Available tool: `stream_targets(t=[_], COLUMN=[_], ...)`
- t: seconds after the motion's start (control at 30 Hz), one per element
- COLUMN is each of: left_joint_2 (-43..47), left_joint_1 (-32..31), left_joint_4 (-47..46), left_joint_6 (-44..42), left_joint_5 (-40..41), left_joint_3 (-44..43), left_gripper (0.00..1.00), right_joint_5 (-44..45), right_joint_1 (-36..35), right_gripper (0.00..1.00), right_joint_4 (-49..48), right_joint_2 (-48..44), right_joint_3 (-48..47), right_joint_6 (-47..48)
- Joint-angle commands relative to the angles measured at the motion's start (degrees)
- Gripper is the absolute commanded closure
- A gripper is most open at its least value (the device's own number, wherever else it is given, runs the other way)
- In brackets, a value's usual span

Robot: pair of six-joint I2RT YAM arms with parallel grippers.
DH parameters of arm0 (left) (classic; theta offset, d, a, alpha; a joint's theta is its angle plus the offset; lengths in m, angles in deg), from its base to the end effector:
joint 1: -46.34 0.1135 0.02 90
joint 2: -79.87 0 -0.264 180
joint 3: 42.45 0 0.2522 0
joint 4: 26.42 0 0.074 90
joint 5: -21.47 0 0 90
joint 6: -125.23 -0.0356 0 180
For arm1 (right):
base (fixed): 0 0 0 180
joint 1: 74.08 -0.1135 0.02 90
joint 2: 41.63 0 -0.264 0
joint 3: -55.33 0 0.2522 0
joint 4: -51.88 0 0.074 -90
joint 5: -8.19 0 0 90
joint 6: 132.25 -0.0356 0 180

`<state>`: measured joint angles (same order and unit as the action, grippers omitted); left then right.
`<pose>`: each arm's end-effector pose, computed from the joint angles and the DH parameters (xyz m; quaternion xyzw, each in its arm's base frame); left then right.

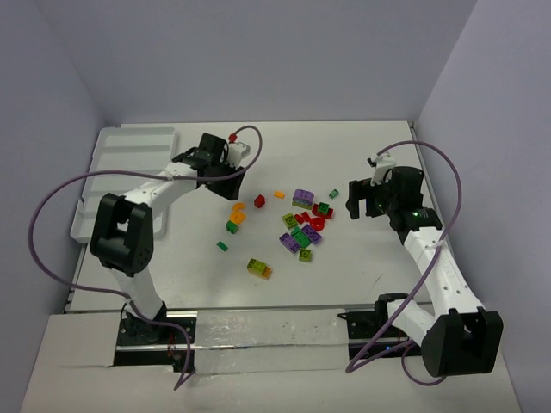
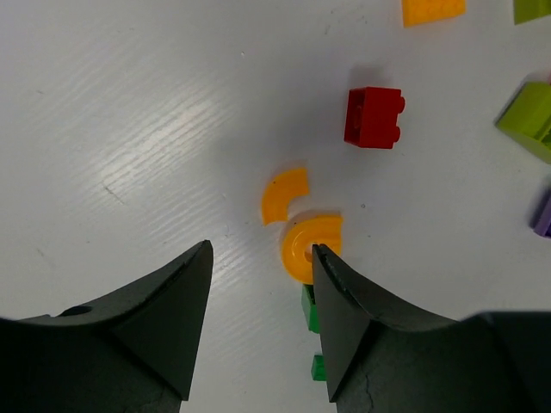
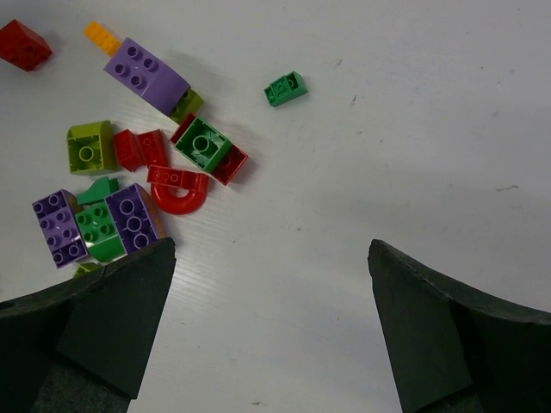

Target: Sort the legos into containers by color

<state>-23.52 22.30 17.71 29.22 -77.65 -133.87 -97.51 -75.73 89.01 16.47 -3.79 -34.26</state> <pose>0.3527 -0.1635 0.2274 0.2696 0.9149 -0.1206 0.2751 0.2198 0.0160 0.2783 -0.1359 0.8748 0.0967 0.4549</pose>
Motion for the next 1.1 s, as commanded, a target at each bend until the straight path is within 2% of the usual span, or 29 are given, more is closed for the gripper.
stream_targets(t=[0.0, 0.3, 0.7, 1.07], left_joint_2=[-3.59, -9.19, -11.90, -14.47], left_joint_1=[-0.72, -1.89, -2.96, -3.47], left_joint_4=[0.77, -0.39, -1.44, -3.13], left_joint_6=[-2.13, -3.95, -4.04, -3.46], left_joint_5=[1.39, 0.42, 0.57, 4.82], left_joint_3=[-3.93, -4.93, -5.00, -4.97], left_gripper=[0.42, 0.47, 0.50, 0.67], right_joint_5=[0.76, 0.32, 0.32, 0.74], right_joint_1=[-0.37, -0.37, -0.37, -0.40], right_gripper=[0.00, 0.00, 0.00, 0.00], right_joint_4=[-0.17, -0.34, -0.71, -0.52], right_joint_2=[0.93, 3.48, 4.37, 4.22], right_joint_3=[-3.10, -3.69, -3.60, -3.54], right_joint_6=[0.54, 0.63, 0.54, 0.71])
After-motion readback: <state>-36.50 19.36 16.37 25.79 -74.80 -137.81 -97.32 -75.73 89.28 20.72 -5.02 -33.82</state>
